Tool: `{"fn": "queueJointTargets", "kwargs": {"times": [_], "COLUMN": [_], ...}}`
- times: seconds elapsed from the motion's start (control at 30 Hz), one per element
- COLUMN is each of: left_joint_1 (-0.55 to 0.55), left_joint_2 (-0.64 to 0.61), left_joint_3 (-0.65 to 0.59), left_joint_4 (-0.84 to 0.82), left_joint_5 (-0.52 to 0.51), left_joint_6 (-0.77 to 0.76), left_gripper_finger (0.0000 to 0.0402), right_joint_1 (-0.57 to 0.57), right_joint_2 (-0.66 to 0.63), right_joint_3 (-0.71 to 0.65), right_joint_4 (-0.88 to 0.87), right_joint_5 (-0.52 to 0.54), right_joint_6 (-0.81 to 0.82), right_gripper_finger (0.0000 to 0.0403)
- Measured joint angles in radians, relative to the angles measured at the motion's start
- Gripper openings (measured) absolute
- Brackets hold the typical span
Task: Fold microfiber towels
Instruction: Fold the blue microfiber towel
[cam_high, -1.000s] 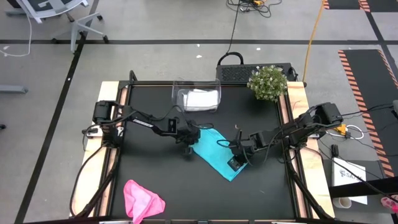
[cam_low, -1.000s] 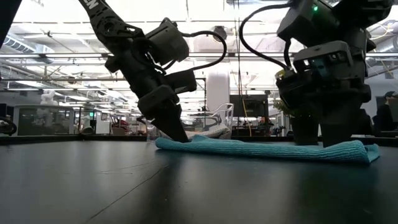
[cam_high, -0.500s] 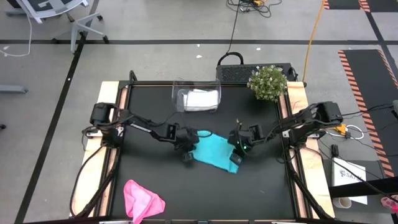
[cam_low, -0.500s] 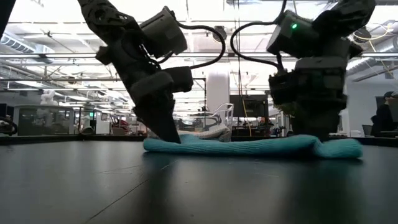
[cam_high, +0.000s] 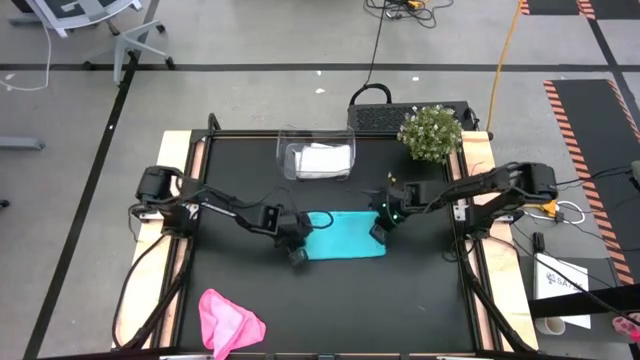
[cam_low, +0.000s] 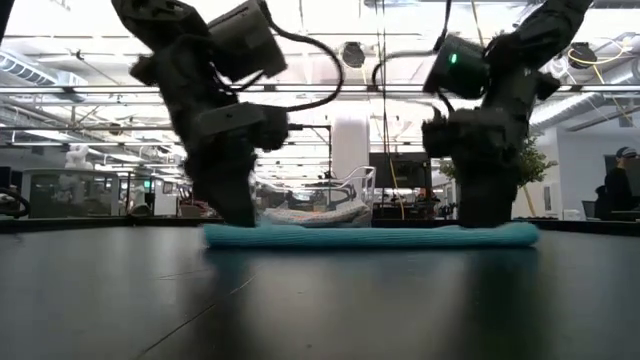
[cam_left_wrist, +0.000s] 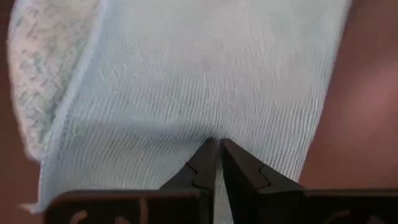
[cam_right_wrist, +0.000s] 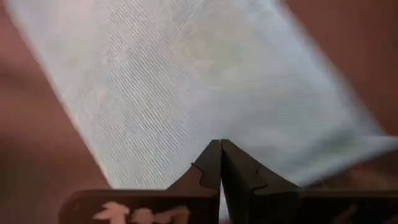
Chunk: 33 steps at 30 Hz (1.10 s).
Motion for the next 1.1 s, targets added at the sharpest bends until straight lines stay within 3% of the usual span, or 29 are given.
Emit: {"fn": "queueJointTargets", "kwargs": {"times": [0.17, 0.43, 0.57, 0.9, 1.1], "left_joint_1": [0.023, 0.065, 0.072, 0.072, 0.073], "left_joint_2": [-0.129, -0.118, -0.071, -0.013, -0.007], "left_joint_3": [0.006, 0.006, 0.006, 0.006, 0.007], "left_joint_4": [0.024, 0.04, 0.04, 0.033, 0.039], "left_joint_5": [-0.126, -0.174, -0.173, -0.147, -0.145], "left_joint_6": [0.064, 0.129, 0.132, 0.136, 0.141], "left_gripper_finger": [0.003, 0.003, 0.0031, 0.0031, 0.0031], "right_joint_1": [0.003, -0.028, -0.039, -0.04, -0.047], "right_joint_2": [-0.111, -0.202, -0.192, -0.077, 0.021], "right_joint_3": [0.002, 0.002, -0.001, -0.042, -0.04], "right_joint_4": [-0.005, -0.099, -0.155, -0.073, 0.017], "right_joint_5": [-0.034, -0.026, -0.01, -0.008, -0.015], "right_joint_6": [0.017, -0.015, 0.027, 0.098, 0.1], "right_gripper_finger": [0.0, 0.0028, 0.0067, 0.0175, 0.0218]}}
